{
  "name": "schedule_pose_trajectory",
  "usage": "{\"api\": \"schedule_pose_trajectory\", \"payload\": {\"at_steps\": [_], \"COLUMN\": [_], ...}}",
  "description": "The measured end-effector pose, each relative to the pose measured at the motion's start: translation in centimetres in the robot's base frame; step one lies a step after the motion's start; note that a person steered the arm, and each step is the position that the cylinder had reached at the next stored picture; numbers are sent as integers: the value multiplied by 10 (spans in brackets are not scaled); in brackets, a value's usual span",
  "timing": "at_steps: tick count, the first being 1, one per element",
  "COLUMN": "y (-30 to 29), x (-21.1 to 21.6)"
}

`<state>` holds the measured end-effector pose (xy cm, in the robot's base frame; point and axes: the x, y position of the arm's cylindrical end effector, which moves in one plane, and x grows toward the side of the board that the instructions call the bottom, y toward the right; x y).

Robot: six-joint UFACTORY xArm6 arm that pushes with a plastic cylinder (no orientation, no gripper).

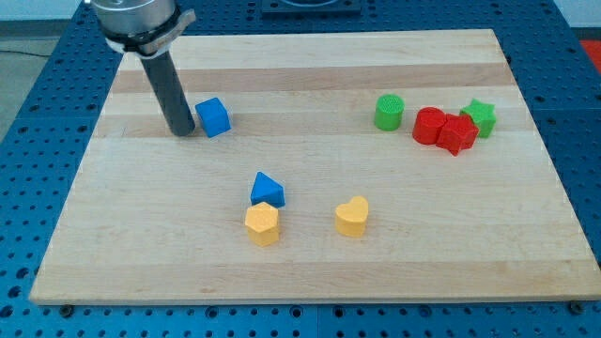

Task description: Move the blue cube to the top center of the board

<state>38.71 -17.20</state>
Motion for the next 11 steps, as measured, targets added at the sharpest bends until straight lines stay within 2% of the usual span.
{"api": "schedule_pose_trajectory", "payload": {"at_steps": [2,3,4,6,7,9,11], "y": [89,127,137,71,47,107,123], "x": [13,1,-43,-25,-42,-88,-56]}}
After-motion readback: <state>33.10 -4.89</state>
